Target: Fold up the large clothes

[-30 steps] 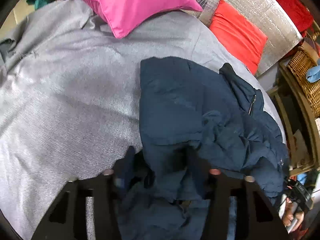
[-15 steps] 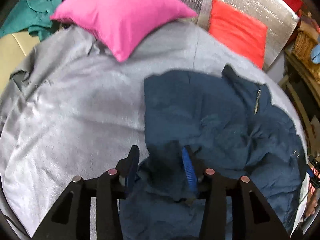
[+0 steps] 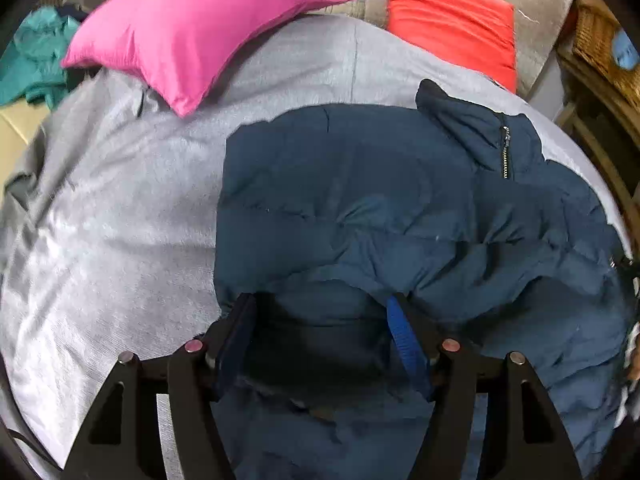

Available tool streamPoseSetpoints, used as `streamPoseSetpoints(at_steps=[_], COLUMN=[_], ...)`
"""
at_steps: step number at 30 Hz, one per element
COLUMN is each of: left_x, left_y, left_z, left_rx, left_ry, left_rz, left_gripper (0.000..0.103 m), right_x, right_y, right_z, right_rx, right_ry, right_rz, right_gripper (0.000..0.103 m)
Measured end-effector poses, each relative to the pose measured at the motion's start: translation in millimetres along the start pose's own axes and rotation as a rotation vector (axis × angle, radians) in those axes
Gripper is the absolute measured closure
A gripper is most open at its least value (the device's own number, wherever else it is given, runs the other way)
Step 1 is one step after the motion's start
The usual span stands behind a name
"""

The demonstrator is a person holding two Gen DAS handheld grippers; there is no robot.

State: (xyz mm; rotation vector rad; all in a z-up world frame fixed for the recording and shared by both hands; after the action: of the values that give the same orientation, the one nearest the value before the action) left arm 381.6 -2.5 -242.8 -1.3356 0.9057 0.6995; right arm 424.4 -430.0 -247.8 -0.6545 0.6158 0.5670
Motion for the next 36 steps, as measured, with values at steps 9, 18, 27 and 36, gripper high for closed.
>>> streamPoseSetpoints(at_steps=[9,18,27,36], left_x=[-7,-23,-47,-34], left_y=[1,2,13,31], left_z=[7,2,-33,-55], left_rx=[-0.026,-0.025,0.034,0.032], left_ry=[0.009,0.031,0.093,0.134], left_rz=[-0.015,-0.036,-0.083,0.01], left_gripper=[0.034,0.034,0.034,0.034], right_x=[-6,-51,-99,-39], right_y=[13,23,73,132], right_z=[9,4,38,53], right_rx=[-0.084,-0.015,-0.102,0.021], right_ry=[0.107,0.071,-0.07,-0.147], right_rz=[-0.022,-0.028,-0.051,0.22], right_gripper=[0.063,0.043,0.06,0.062])
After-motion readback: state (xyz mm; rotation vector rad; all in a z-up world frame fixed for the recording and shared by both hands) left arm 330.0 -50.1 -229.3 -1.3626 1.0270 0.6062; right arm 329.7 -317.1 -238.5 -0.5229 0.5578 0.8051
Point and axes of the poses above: each gripper's, at about its wrist camera, not at the fingertips, and x roughly the way its jaws point, z to its left, y to its underside, the point moved 5 cm from there along x, roughly the way its jaws point, and after that the axes turned 5 degrees about x, right-handed, at the moved point
